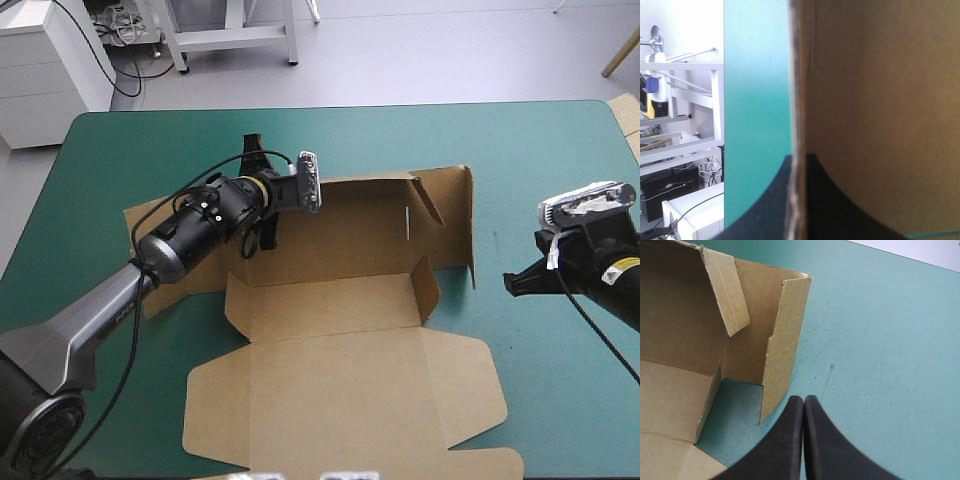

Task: Fold the box

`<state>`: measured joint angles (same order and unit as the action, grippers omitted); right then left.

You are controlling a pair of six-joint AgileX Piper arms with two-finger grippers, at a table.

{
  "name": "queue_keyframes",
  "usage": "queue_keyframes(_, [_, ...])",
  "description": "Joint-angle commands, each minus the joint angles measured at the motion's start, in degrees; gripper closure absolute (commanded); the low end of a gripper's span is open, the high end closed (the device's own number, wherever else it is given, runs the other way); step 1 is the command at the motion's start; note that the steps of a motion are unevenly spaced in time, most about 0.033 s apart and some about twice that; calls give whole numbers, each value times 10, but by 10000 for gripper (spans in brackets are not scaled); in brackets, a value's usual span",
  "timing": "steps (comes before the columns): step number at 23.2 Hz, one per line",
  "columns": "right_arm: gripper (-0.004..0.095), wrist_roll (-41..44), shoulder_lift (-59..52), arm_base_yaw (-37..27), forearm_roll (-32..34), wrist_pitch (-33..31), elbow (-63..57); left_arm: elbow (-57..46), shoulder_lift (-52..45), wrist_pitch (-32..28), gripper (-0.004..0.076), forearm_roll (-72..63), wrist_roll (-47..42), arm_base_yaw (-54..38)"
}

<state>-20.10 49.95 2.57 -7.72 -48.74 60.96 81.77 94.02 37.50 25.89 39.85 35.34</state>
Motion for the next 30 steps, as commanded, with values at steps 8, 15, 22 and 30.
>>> queue_keyframes(8, [924, 1, -6, -5, -1, 40, 16, 22, -58, -62, 731, 81, -51, 50])
queue_keyframes(15, [924, 1, -6, -5, 0, 40, 16, 3, -84, -61, 731, 123, -84, 86])
queue_keyframes(22, [924, 5, -6, -5, 0, 40, 16, -113, -101, -56, 731, 387, -362, 133])
queue_keyframes(30, [923, 20, -6, -5, 0, 55, 16, -210, -112, -3, 731, 526, -539, 182])
